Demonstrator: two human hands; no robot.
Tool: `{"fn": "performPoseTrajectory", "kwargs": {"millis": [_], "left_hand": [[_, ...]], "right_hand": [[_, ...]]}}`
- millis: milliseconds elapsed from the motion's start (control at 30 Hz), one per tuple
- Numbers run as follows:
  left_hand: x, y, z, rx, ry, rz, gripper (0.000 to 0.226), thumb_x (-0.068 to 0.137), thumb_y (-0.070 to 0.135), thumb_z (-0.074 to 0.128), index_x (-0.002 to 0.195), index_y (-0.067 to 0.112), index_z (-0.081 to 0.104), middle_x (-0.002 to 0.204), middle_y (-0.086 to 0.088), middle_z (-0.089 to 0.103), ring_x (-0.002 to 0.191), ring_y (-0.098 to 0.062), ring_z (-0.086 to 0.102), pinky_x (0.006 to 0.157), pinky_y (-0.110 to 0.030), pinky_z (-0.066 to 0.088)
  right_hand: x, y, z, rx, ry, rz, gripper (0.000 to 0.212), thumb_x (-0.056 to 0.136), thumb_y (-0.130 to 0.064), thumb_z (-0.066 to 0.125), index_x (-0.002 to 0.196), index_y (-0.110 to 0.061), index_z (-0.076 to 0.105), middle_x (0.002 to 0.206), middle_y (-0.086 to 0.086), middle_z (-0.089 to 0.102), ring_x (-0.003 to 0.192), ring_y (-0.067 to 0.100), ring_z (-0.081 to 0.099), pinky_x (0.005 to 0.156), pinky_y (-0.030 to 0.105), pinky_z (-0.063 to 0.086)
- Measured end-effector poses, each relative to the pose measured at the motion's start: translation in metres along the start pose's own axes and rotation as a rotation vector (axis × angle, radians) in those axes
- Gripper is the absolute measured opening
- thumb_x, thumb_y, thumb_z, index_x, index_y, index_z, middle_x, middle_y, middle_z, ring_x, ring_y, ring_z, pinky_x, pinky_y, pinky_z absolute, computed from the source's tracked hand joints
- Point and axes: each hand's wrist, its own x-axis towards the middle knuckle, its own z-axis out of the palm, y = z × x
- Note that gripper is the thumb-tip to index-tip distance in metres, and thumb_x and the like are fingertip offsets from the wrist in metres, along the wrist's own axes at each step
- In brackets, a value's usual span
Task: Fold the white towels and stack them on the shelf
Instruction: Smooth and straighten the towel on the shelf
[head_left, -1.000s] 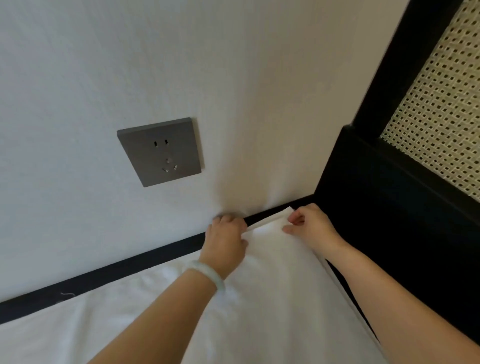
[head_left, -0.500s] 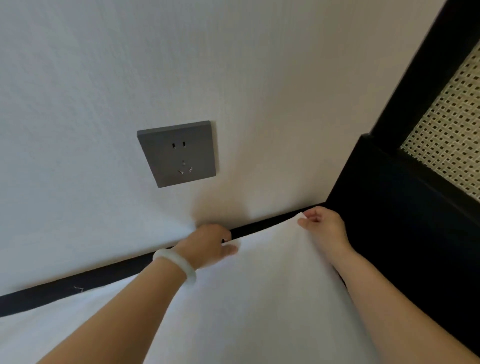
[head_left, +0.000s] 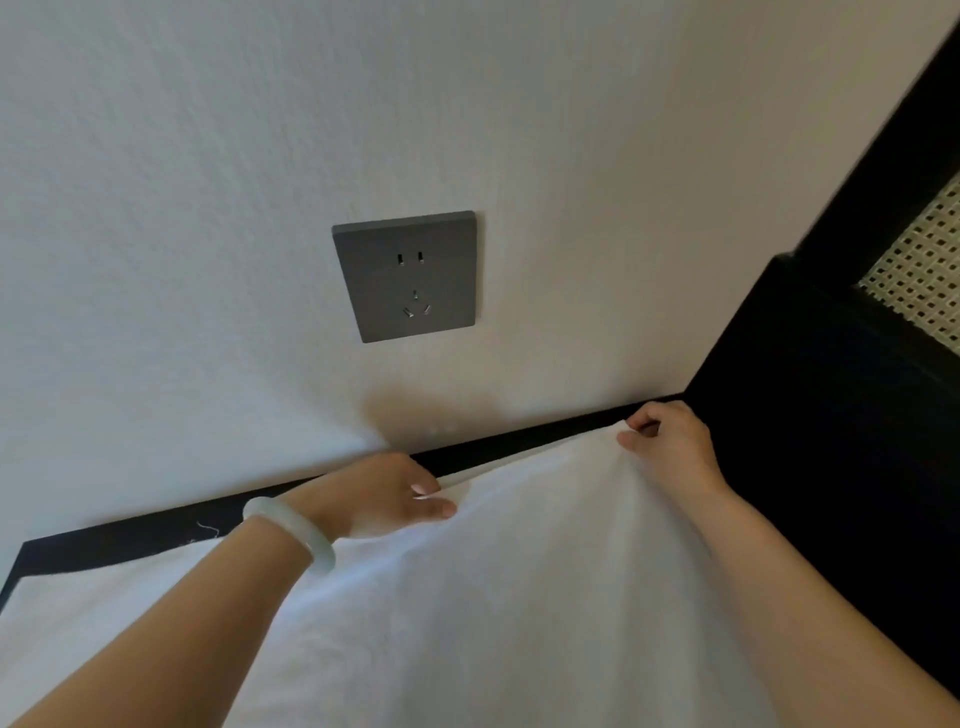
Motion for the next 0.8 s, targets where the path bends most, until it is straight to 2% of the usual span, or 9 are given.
{"fn": "performPoseTrajectory", "kwargs": {"millis": [67,133,233,367,467,600,667,733,800], "left_hand": [[0.000,-0.005,0.000,0.003,0.029,-0.003,0.040,0.093,0.049,0.057,0.071,0.017,0.050,0.070,0.010,0.047,0.067,-0.012,0.047,0.055,-0.013,0.029],[-0.001,-0.009,0.001,0.000,0.093,-0.017,0.037,0.093,0.044,0.060,0.068,0.022,0.045,0.072,0.013,0.046,0.065,-0.005,0.045,0.055,-0.014,0.030],[-0.003,-0.013,0.009,-0.046,0.234,-0.061,0.034,0.091,0.045,0.061,0.069,0.020,0.053,0.077,0.002,0.057,0.069,-0.016,0.056,0.061,-0.027,0.044],[-0.003,-0.011,0.023,0.029,0.441,-0.071,0.044,0.089,0.053,0.061,0.061,0.023,0.043,0.066,0.007,0.044,0.059,-0.017,0.048,0.051,-0.030,0.033],[0.003,-0.010,0.037,0.194,0.528,-0.122,0.046,0.090,0.061,0.052,0.067,0.022,0.042,0.068,0.009,0.038,0.066,-0.025,0.055,0.056,-0.032,0.033],[0.001,-0.010,0.048,0.230,0.555,-0.227,0.051,0.090,0.064,0.044,0.070,0.017,0.048,0.075,0.001,0.052,0.079,-0.030,0.061,0.059,-0.034,0.037],[-0.010,-0.004,0.048,0.337,0.617,-0.221,0.047,0.090,0.054,0.052,0.083,0.008,0.061,0.087,-0.012,0.060,0.089,-0.035,0.058,0.069,-0.041,0.044],[-0.027,0.010,0.054,0.430,0.706,-0.184,0.035,0.089,0.037,0.063,0.095,0.003,0.062,0.097,-0.017,0.059,0.091,-0.037,0.055,0.077,-0.045,0.044],[-0.048,0.029,0.074,0.420,0.739,-0.038,0.032,0.089,0.033,0.056,0.103,0.006,0.063,0.108,-0.015,0.060,0.098,-0.036,0.057,0.087,-0.044,0.040]], "right_hand": [[0.005,0.000,-0.003,0.024,-0.060,0.041,0.030,0.080,-0.007,0.079,0.066,-0.025,0.060,0.081,-0.004,0.059,0.070,0.007,0.056,0.064,0.018,0.039],[0.008,0.003,-0.005,0.090,-0.092,0.091,0.027,0.077,-0.003,0.081,0.067,-0.020,0.062,0.073,0.000,0.062,0.067,0.014,0.058,0.065,0.023,0.042],[0.009,0.007,-0.009,0.260,-0.112,0.140,0.025,0.076,0.002,0.081,0.067,-0.015,0.064,0.071,0.004,0.064,0.067,0.019,0.060,0.068,0.028,0.047],[0.012,0.012,-0.009,0.370,0.003,0.137,0.026,0.078,0.001,0.079,0.069,-0.019,0.065,0.076,0.000,0.066,0.069,0.014,0.060,0.066,0.025,0.047],[0.013,0.014,0.003,0.225,0.085,0.092,0.024,0.084,-0.009,0.076,0.070,-0.023,0.061,0.080,0.002,0.067,0.075,0.019,0.060,0.071,0.030,0.044],[0.004,0.015,0.019,-0.037,0.157,-0.013,0.017,0.091,-0.021,0.068,0.084,-0.023,0.053,0.089,0.003,0.060,0.080,0.020,0.055,0.070,0.030,0.036],[0.001,0.014,0.014,-0.039,0.138,-0.024,0.021,0.090,-0.025,0.070,0.094,-0.020,0.050,0.089,0.005,0.058,0.080,0.021,0.055,0.069,0.030,0.036],[-0.005,0.009,-0.001,-0.015,0.072,0.014,0.025,0.092,-0.029,0.069,0.106,-0.018,0.053,0.094,0.004,0.059,0.084,0.019,0.056,0.072,0.029,0.039],[-0.021,0.007,-0.024,0.001,0.021,0.073,0.026,0.094,-0.030,0.067,0.114,-0.016,0.058,0.100,0.000,0.060,0.086,0.013,0.056,0.073,0.026,0.041]]}}
